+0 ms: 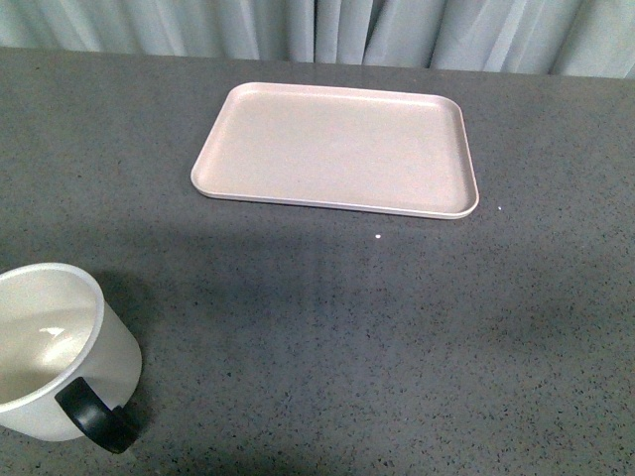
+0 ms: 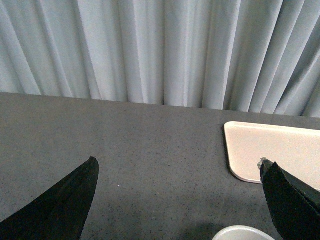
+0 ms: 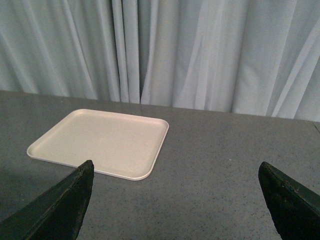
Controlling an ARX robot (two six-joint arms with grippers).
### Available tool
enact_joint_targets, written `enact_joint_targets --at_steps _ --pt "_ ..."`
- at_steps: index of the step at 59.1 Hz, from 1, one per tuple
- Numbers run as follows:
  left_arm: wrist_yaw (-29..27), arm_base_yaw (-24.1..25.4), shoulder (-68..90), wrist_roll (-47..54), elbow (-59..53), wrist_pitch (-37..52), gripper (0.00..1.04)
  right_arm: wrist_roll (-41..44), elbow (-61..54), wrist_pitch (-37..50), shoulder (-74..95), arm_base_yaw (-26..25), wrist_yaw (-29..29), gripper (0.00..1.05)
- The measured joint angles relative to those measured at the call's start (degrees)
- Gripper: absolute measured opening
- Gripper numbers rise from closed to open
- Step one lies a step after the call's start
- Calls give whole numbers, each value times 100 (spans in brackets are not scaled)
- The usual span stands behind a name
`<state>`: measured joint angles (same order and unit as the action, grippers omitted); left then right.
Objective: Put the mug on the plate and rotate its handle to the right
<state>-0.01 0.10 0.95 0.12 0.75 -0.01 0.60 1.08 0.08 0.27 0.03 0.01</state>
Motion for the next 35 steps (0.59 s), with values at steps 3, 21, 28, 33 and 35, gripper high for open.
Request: enact_joint_targets --at_steps 3,21,28,33,35 --pt "0 0 0 0 0 0 95 -2 0 0 0 0 0 95" --pt "0 0 0 0 0 0 95 -2 0 0 0 0 0 95" --pt "0 0 0 0 0 0 95 -2 0 0 0 0 0 95" --pt "527 131 761 -238 614 -1449 95 -2 0 0 0 0 7 95" --pt "691 199 1364 -295 1005 -2164 95 -2 0 0 0 0 -2 95"
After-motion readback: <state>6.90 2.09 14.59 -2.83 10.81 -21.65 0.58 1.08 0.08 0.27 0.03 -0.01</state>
